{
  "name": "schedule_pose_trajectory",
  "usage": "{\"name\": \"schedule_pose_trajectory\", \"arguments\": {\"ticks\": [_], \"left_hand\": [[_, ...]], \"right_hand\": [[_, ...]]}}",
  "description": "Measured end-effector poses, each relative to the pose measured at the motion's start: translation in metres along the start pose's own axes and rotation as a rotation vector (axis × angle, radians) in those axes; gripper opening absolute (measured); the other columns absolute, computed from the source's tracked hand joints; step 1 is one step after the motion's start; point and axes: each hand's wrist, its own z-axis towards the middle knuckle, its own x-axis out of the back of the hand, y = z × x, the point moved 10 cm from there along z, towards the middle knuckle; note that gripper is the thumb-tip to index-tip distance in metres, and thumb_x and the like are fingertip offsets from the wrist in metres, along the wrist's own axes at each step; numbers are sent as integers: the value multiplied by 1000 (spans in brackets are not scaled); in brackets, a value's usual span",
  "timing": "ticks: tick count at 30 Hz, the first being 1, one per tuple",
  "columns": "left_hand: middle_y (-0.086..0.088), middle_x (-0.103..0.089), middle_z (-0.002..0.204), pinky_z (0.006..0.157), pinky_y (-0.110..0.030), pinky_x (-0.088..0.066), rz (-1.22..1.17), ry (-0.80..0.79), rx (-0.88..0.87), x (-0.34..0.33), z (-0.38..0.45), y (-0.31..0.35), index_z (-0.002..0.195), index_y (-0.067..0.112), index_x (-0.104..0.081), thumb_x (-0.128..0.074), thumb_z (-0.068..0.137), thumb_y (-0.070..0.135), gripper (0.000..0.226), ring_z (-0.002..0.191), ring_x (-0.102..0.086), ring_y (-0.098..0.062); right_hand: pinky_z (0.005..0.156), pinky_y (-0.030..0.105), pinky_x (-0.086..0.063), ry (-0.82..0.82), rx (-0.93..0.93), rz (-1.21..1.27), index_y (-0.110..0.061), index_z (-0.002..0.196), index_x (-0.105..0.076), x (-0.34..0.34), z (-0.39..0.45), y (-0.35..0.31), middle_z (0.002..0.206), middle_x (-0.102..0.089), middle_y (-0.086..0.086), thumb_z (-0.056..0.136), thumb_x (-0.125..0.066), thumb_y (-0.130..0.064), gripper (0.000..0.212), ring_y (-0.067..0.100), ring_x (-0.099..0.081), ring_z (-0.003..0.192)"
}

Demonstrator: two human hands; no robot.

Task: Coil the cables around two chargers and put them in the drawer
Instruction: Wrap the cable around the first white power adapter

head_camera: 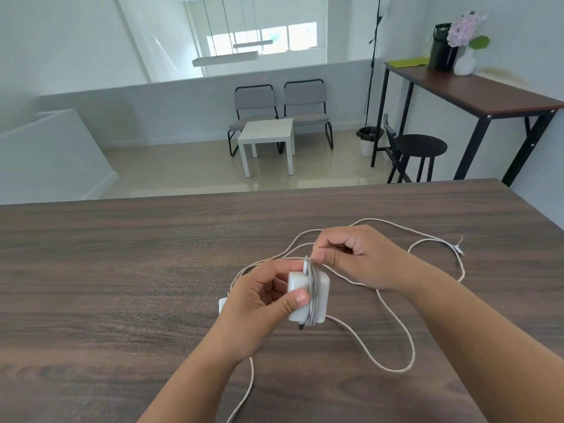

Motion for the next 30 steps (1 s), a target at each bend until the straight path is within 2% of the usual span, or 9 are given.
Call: {"name": "schedule_pose_trajectory", "arguments": {"ticks": [3, 6, 8, 11, 13, 18, 21, 26, 30], "left_hand": [[-1, -69, 86, 69, -25, -52, -85, 8, -53, -1, 1, 9, 105, 15, -70, -77, 70, 25, 36, 79, -61, -15], [-1, -68, 86, 69, -28, -54, -199, 107, -70, 7, 7, 10, 95, 25, -71, -85, 64, 30, 34, 79, -63, -15], [0, -68, 86, 71, -29, -55, -269, 182, -65, 12, 11, 6, 91, 28, -72, -90, 58, 38, 39, 80, -63, -14], [-3, -65, 85, 72, -30, -55, -367, 320, -43, 23, 14, -2, 89, 27, -73, -85, 59, 29, 32, 80, -61, -16], [-5, -62, 86, 70, -28, -55, -345, 385, -32, 31, 15, -5, 91, 25, -72, -86, 62, 25, 33, 79, -60, -16], [1, -63, 80, 67, -25, -56, -249, 489, -19, 46, 14, -6, 98, 19, -68, -78, 70, 21, 29, 75, -60, -12], [13, -64, 71, 65, -21, -54, -118, 543, -27, 52, 11, -3, 101, 16, -66, -76, 68, 26, 36, 70, -61, -6], [2, -68, 79, 65, -23, -54, -5, 508, -46, 44, 8, 2, 99, 16, -66, -79, 67, 26, 36, 71, -63, -9], [-3, -72, 82, 69, -33, -58, 58, 416, -24, 42, 9, 1, 96, 24, -70, -87, 68, 34, 34, 75, -66, -17]], "right_hand": [[56, 14, -34, -40, -73, 213, -33, 71, -64, -16, 1, 18, 59, -51, -16, 96, -54, -20, 30, -1, -41, 53], [60, 32, -39, -33, -131, 354, -23, 88, -69, -40, 0, 35, 70, -55, 7, 93, -50, -28, 20, 17, -46, 64], [66, 22, -45, 3, -184, 398, -23, 94, -68, -54, -5, 42, 75, -66, -11, 92, -49, -16, 20, 6, -55, 69], [60, 23, -45, 56, -210, 77, -29, 78, -60, -65, -18, 49, 62, -61, -14, 97, -48, -21, 24, 2, -51, 56], [65, 36, -46, 61, -177, -119, -30, 84, -56, -64, -27, 48, 65, -59, 0, 98, -43, -35, 20, 17, -52, 61], [60, 35, -41, -6, -49, -395, -26, 94, -54, -57, -34, 20, 60, -51, -6, 97, -32, -41, 26, 12, -42, 55], [62, 34, -40, -77, -9, -483, -26, 99, -54, -63, -37, 3, 60, -44, -11, 95, -27, -40, 31, 12, -41, 63], [59, 29, -29, -8, 56, -491, -22, 93, -58, -43, -28, -18, 53, -33, -20, 96, -31, -37, 32, 6, -36, 61], [55, 28, -33, 22, 88, -578, -20, 80, -59, -18, -15, -27, 59, -47, -13, 90, -29, -48, 43, 13, -46, 57]]}}
